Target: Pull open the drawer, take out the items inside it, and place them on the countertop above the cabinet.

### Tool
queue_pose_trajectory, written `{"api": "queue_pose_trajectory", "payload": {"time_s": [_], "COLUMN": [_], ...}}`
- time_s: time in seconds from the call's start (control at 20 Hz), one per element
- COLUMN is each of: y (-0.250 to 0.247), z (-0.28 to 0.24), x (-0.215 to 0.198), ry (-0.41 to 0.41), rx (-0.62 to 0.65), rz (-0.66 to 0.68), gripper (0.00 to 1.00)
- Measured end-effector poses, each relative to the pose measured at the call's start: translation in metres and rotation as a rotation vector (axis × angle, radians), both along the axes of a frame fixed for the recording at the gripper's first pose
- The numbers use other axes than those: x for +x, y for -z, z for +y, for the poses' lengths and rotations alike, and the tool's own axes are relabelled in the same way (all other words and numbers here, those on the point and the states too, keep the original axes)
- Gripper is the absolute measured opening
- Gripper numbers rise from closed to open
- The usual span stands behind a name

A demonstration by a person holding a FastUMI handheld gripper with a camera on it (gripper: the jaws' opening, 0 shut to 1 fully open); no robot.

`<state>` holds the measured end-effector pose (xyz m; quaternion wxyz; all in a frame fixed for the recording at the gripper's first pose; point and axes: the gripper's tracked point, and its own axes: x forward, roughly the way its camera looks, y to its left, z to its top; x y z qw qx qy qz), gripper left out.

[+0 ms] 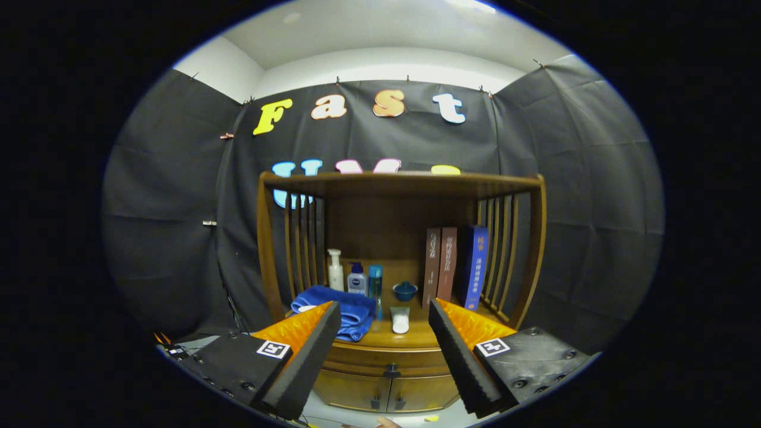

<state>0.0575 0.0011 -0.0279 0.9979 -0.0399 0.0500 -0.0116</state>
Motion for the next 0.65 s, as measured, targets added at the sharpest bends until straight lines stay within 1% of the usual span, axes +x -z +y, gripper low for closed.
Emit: {"api": "queue_pose_trajectory", "payload": {"time_s": [0.15,0.35,0.55,0.65], "y": [-0.02,-0.023,-0.029,-0.034], "z": [0.004,0.016,0.022,0.019], "x": [-0.02,-0.043,-0.048,-0.049], "ry": [-0.005,-0.02,-0.029,-0.018], "rx": [0.006,0.005,-0.012,-0.006], "rz": [-0.002,0.012,0.011,-0.002], "gripper": [0.97,0.97,0.97,0.98]}}
